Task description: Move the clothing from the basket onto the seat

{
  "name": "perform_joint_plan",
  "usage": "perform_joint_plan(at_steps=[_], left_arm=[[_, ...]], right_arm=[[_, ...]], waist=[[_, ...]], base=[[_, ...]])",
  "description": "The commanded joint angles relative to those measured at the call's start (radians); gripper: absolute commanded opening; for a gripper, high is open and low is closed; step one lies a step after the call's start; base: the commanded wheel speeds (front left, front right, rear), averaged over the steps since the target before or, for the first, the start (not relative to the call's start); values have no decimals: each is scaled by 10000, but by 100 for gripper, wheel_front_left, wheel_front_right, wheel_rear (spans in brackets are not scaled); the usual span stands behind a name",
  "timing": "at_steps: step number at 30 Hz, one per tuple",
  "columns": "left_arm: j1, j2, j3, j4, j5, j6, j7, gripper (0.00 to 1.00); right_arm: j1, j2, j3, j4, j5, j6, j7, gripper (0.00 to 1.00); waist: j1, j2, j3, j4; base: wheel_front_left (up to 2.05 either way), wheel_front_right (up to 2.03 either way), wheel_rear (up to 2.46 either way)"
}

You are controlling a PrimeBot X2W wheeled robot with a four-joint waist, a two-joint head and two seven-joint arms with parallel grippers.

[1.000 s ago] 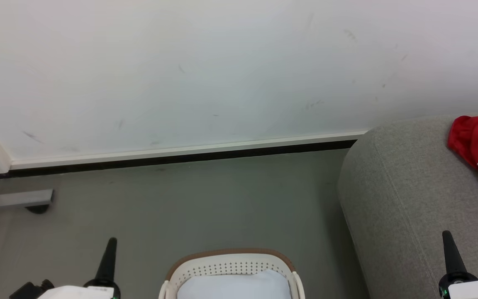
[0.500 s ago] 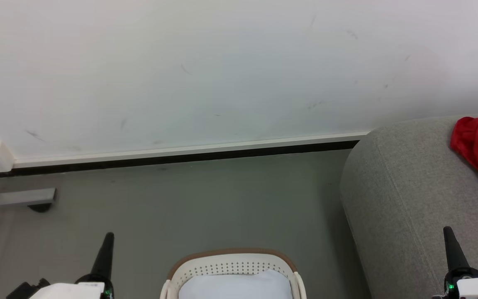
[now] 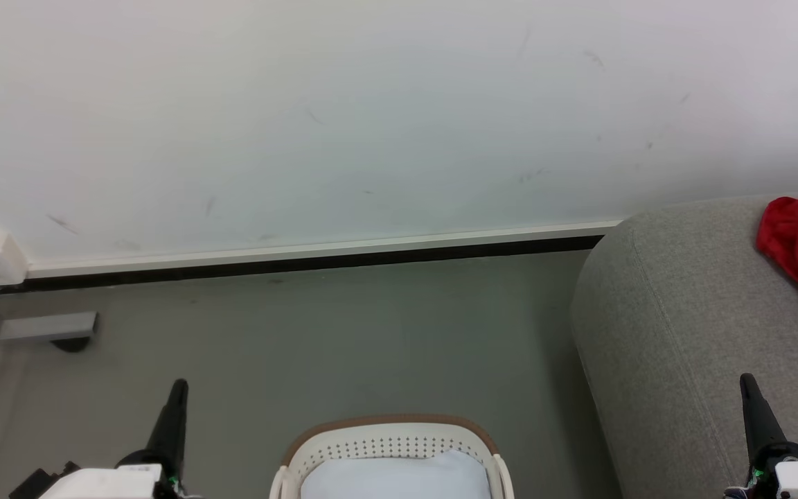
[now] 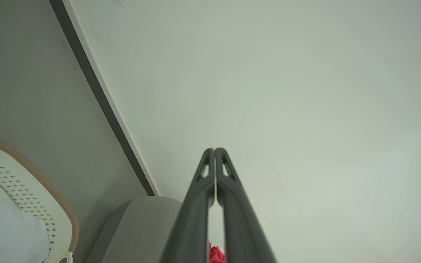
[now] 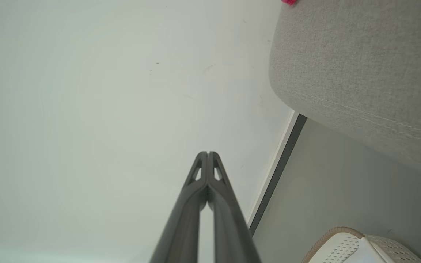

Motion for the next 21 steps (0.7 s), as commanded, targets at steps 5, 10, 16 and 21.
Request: perform_joint_plan(at_steps=[5,10,16,21], left_arm=[[-130,82,107,-56,-537,-68,156,0],[-168,82,143,-60,-922,-94,248,0],[-198,84,186,-62,-1293,-110,346,0],[-209,84,200,-61,-1457,-115,390,0]], right_arm=[[-134,-98,-62,-101,538,-21,154,0],[-146,-98,-76,-132,905,-21,237,0],[-159,-97,-93,-170,1373,-22,342,0],[-161,-98,-98,-177,1457,-23,380,0]], waist=[[0,0,-1,26],[0,0,-2,51],[0,0,-3,82],[0,0,-3,95]], base=[[0,0,0],[0,0,0],[0,0,0],[0,0,0]])
